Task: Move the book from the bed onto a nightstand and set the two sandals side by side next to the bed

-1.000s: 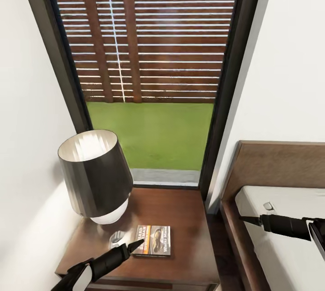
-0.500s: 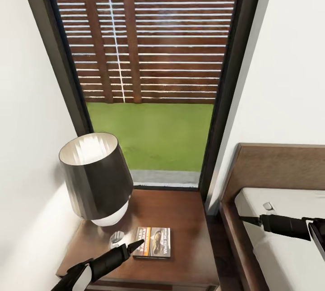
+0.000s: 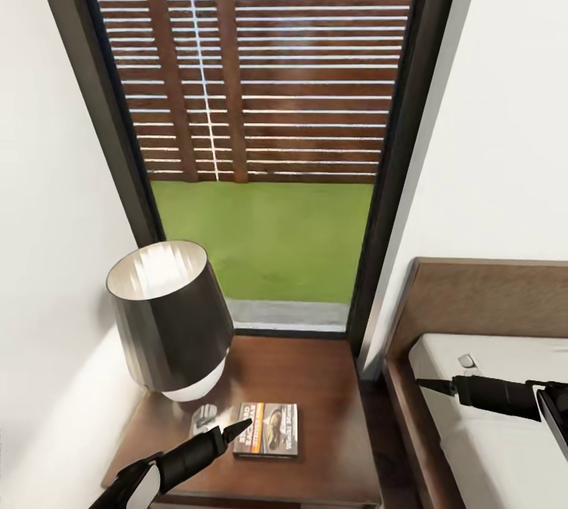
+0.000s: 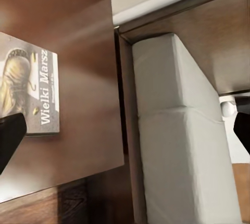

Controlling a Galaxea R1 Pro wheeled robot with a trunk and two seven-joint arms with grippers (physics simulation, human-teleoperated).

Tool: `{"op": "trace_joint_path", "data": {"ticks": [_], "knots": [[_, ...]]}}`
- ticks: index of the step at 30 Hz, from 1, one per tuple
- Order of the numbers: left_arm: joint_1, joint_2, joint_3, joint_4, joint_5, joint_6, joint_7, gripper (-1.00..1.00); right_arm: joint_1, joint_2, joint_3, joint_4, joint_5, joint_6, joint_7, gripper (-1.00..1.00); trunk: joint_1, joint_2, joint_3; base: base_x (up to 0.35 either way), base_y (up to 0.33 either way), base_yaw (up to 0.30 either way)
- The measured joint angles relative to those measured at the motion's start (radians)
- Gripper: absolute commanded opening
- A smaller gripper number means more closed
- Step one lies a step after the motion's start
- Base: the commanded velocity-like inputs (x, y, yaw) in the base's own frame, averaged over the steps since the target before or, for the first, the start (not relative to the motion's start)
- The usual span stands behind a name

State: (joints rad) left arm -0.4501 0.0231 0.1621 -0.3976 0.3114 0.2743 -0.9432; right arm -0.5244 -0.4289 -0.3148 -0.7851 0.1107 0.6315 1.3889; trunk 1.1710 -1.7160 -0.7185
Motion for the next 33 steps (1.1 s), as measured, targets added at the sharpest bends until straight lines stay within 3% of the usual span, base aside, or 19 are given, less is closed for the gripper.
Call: {"op": "trace_joint_path", "data": {"ticks": [14, 16, 18, 22, 23, 27, 33], "knots": [[0.001, -0.003, -0.002, 0.001, -0.001, -0.011, 0.004, 1.0, 0.0, 0.004, 0.001, 0.009, 0.005, -0.006, -0.012, 1.0, -0.054, 0.098, 0.044, 0.0, 0.0, 0.0], [0.001, -0.004, -0.004, 0.005, -0.003, -0.022, 0.005, 1.0, 0.001, 0.022, 0.002, 0.034, 0.007, -0.018, -0.014, 1.0, -0.061, 0.112, 0.05, 0.0, 0.0, 0.0], [0.001, -0.006, -0.006, 0.016, -0.016, -0.031, 0.006, 1.0, 0.001, 0.058, 0.002, 0.094, 0.015, -0.058, -0.015, 1.0, -0.069, 0.126, 0.056, 0.0, 0.0, 0.0], [0.001, -0.015, -0.009, 0.027, -0.068, -0.041, 0.007, 1.0, 0.001, 0.088, 0.004, 0.223, 0.036, -0.18, -0.014, 1.0, -0.084, 0.154, 0.069, 0.0, 0.0, 0.0], [0.001, -0.019, -0.01, 0.029, -0.087, -0.042, 0.008, 1.0, 0.001, 0.092, 0.005, 0.269, 0.039, -0.218, -0.014, 1.0, -0.088, 0.161, 0.072, 0.0, 0.0, 0.0], [0.001, -0.03, -0.012, 0.031, -0.107, -0.044, 0.011, 1.0, 0.001, 0.096, 0.006, 0.401, 0.044, -0.302, -0.013, 1.0, -0.104, 0.189, 0.085, 0.0, 0.0, 0.0], [0.001, -0.033, -0.012, 0.032, -0.11, -0.044, 0.014, 1.0, 0.0, 0.097, 0.006, 0.481, 0.045, -0.407, -0.013, 1.0, -0.127, 0.231, 0.103, 0.0, 0.0, 0.0]]}}
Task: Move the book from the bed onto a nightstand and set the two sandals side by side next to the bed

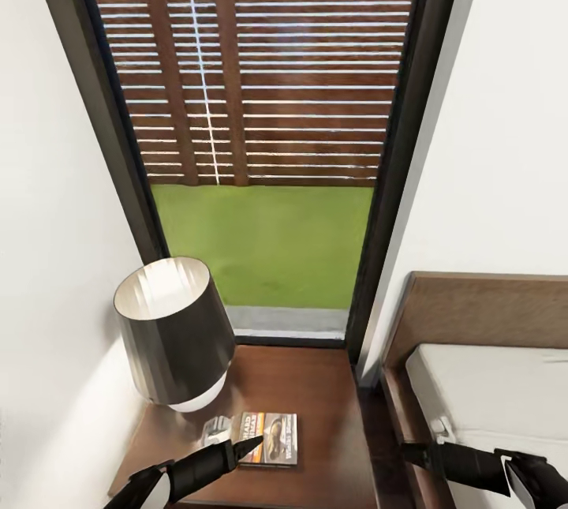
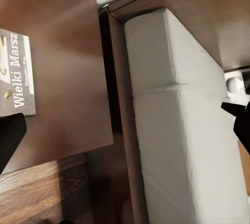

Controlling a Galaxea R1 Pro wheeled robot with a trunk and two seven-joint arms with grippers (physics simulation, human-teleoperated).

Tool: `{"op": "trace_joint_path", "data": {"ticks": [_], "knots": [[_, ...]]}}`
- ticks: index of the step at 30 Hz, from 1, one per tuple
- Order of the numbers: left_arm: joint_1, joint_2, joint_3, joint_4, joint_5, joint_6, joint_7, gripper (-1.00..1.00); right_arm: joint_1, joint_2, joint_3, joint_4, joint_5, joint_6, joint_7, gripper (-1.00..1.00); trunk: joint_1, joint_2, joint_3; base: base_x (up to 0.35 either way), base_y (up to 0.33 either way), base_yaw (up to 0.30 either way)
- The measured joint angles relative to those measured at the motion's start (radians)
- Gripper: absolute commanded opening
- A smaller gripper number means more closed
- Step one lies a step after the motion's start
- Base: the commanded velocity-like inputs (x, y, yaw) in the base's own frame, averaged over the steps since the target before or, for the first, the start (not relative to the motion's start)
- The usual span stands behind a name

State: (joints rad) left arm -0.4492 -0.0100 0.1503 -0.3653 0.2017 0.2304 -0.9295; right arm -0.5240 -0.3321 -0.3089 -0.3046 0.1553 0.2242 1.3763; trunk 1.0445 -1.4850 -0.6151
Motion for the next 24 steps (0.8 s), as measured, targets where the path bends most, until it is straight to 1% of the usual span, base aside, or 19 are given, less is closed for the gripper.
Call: {"op": "trace_joint_path", "data": {"ticks": [3, 7, 9, 12, 16, 24], "knots": [[0.0, 0.0, 0.0, 0.002, 0.0, 0.0, 0.001, 1.0, 0.0, 0.0, 0.0, 0.03, 0.0, -0.015, -0.001, 1.0, -0.012, 0.021, 0.009, 0.0, 0.0, 0.0], [0.0, 0.0, 0.0, 0.035, -0.003, -0.002, 0.015, 1.0, 0.0, 0.0, 0.0, 0.074, 0.0, -0.046, -0.001, 1.0, -0.027, 0.049, 0.022, 0.0, 0.0, 0.0], [0.0, 0.0, 0.0, 0.042, -0.003, -0.011, 0.022, 1.0, 0.0, 0.0, 0.0, 0.103, -0.001, -0.068, -0.002, 1.0, -0.035, 0.063, 0.028, 0.0, 0.0, 0.0], [0.0, -0.001, -0.001, 0.055, -0.003, -0.048, 0.027, 1.0, 0.0, 0.0, 0.0, 0.144, -0.001, -0.115, -0.002, 1.0, -0.046, 0.084, 0.038, 0.0, 0.0, 0.0], [0.0, -0.002, -0.002, 0.07, -0.003, -0.069, 0.029, 1.0, 0.0, 0.0, 0.0, 0.158, -0.002, -0.132, -0.001, 1.0, -0.061, 0.112, 0.05, 0.0, 0.0, 0.0], [0.0, -0.003, -0.002, 0.077, -0.003, -0.076, 0.03, 1.0, 0.0, 0.001, 0.0, 0.163, -0.002, -0.138, -0.002, 1.0, -0.092, 0.168, 0.075, 0.0, 0.0, 0.0]]}}
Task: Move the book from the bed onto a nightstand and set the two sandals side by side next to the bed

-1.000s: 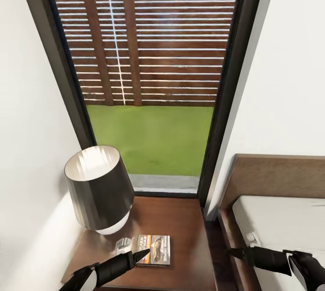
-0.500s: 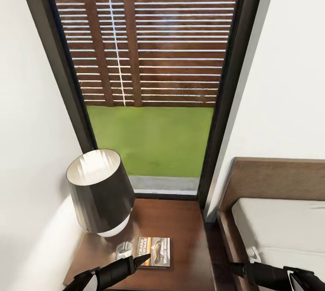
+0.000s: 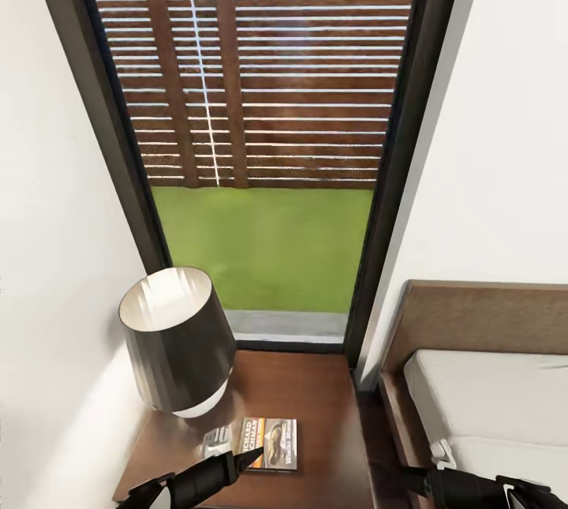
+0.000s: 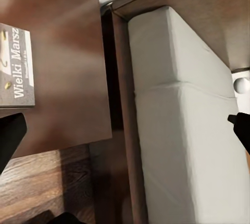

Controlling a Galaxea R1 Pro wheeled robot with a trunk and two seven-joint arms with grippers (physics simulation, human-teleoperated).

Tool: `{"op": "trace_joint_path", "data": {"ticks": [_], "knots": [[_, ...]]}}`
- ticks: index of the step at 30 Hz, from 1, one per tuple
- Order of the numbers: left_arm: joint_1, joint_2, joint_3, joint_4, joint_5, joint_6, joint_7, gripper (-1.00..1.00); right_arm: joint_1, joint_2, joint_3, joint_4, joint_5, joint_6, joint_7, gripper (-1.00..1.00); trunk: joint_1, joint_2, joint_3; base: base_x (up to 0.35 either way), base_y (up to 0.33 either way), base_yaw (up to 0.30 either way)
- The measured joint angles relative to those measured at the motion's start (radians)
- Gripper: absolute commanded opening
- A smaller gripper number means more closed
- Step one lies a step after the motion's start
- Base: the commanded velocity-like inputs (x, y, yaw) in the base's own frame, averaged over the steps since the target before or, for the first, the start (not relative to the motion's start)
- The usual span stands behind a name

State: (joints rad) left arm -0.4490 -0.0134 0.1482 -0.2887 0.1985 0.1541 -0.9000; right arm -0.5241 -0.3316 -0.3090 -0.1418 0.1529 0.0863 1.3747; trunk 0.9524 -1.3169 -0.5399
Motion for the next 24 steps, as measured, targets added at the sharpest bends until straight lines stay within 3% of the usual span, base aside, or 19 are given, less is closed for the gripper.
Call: {"op": "trace_joint_path", "data": {"ticks": [6, 13, 15, 20, 24], "knots": [[0.0, 0.0, 0.0, 0.004, 0.0, -0.001, 0.0, 1.0, 0.0, 0.0, 0.001, 0.025, 0.0, -0.001, -0.007, 1.0, -0.023, 0.042, 0.019, 0.0, 0.0, 0.0], [0.0, 0.0, -0.001, 0.015, -0.001, -0.002, 0.001, 1.0, 0.0, 0.001, 0.001, 0.075, 0.002, -0.002, -0.076, 1.0, -0.05, 0.091, 0.041, 0.0, 0.0, 0.0], [0.0, 0.0, -0.002, 0.015, -0.016, -0.002, 0.002, 1.0, 0.0, 0.001, 0.001, 0.096, 0.003, -0.023, -0.084, 1.0, -0.058, 0.105, 0.047, 0.0, 0.0, 0.0], [0.0, -0.012, -0.003, 0.059, -0.106, -0.022, 0.074, 1.0, 0.001, 0.002, 0.001, 0.158, 0.004, -0.097, -0.089, 1.0, -0.077, 0.14, 0.063, 0.0, 0.0, 0.0], [0.0, -0.014, 0.001, 0.11, -0.115, -0.083, 0.085, 1.0, 0.002, 0.002, 0.0, 0.163, 0.003, -0.102, -0.09, 1.0, -0.092, 0.168, 0.075, 0.0, 0.0, 0.0]]}}
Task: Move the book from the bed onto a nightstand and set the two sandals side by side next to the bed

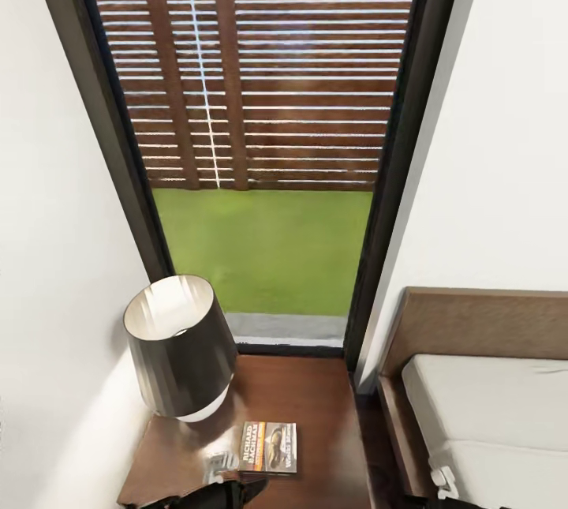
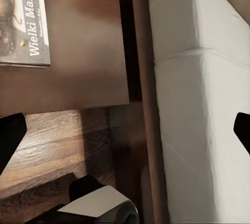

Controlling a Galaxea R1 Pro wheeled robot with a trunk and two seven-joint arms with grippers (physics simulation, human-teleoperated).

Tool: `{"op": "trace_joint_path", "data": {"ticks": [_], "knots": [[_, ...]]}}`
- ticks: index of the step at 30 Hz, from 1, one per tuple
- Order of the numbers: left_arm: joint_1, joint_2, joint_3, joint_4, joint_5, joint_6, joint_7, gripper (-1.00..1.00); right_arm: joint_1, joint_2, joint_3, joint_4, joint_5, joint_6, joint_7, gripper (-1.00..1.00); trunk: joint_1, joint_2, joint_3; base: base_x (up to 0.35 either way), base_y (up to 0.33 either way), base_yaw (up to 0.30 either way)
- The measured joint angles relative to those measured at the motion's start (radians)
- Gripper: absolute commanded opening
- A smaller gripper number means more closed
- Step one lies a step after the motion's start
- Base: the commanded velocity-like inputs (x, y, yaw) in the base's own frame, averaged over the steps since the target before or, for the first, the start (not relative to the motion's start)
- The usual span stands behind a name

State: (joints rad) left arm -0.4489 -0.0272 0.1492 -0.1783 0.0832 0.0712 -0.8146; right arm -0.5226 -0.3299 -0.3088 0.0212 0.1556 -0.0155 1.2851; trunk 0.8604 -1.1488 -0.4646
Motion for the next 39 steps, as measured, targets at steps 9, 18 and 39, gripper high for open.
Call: {"op": "trace_joint_path", "data": {"ticks": [9, 18, 39], "knots": [[0.0, 0.002, 0.001, 0.134, -0.052, -0.083, 0.003, 1.0, 0.014, 0.001, 0.002, 0.053, 0.0, -0.002, -0.001, 1.0, -0.035, 0.063, 0.028, 0.0, 0.0, 0.0], [0.067, 0.006, 0.002, 0.158, -0.072, -0.139, 0.002, 1.0, 0.058, 0.002, 0.0, 0.057, 0.0, -0.003, -0.001, 1.0, -0.069, 0.126, 0.056, 0.0, 0.0, 0.0], [0.107, 0.006, 0.003, 0.157, -0.076, -0.144, 0.002, 1.0, 0.059, 0.002, 0.001, 0.057, -0.002, -0.001, -0.001, 1.0, -0.115, 0.21, 0.094, 0.0, 0.0, 0.0]]}}
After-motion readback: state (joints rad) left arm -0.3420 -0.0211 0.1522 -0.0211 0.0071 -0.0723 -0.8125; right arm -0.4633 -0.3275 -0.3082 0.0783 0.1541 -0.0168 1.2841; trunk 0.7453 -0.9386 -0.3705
